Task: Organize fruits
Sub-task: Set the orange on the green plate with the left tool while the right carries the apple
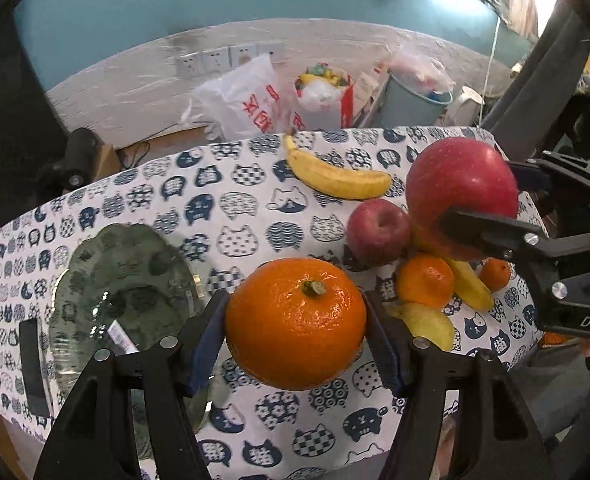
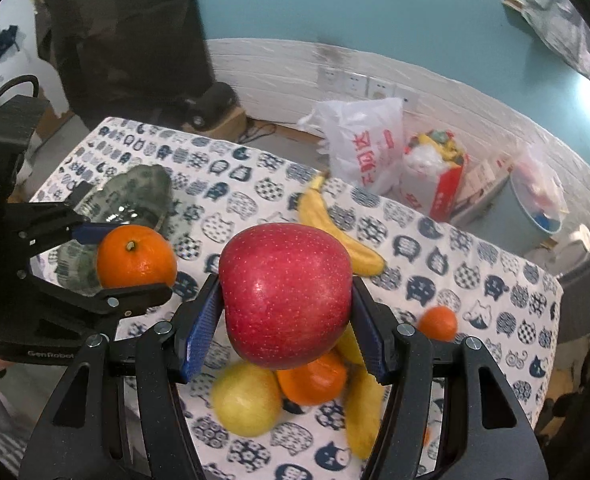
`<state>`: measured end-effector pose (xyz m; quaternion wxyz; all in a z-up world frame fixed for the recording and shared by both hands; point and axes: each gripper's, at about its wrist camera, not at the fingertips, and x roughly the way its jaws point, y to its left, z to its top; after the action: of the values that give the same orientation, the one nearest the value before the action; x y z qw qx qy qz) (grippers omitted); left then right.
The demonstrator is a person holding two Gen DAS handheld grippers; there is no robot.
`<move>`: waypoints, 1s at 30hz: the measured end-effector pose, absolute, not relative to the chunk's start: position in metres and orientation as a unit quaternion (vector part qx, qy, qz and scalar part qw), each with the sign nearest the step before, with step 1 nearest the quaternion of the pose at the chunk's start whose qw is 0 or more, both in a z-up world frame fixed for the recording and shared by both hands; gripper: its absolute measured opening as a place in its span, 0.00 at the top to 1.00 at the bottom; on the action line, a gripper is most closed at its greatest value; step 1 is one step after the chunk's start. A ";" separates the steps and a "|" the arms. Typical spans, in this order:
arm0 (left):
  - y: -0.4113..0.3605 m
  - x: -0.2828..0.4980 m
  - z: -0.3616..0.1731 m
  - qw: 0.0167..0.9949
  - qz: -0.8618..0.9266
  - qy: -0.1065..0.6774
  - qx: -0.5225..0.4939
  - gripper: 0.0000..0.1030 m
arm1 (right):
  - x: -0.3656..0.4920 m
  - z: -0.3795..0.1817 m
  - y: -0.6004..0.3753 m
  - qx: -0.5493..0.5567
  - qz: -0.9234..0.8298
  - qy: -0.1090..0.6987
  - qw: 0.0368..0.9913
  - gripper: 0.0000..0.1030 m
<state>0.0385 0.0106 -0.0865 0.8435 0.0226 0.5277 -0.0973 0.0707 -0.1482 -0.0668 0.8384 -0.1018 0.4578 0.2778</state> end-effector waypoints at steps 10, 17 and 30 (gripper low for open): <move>0.057 0.026 -0.082 0.852 -0.068 0.520 -0.006 0.35 | 0.070 -0.061 -0.095 -0.118 0.310 0.453 0.827 0.40; 0.096 0.016 -0.085 0.854 -0.040 0.518 -0.029 0.35 | 0.072 -0.062 -0.055 -0.125 0.332 0.454 0.817 0.40; 0.169 -0.008 -0.115 0.845 0.017 0.532 -0.056 0.35 | 0.069 -0.076 0.029 -0.146 0.379 0.464 0.787 0.40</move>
<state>-0.0075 0.1689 -0.1155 0.8446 -0.0562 0.5322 0.0168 0.0688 0.0285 -0.0759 0.7873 -0.1458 0.4641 0.3787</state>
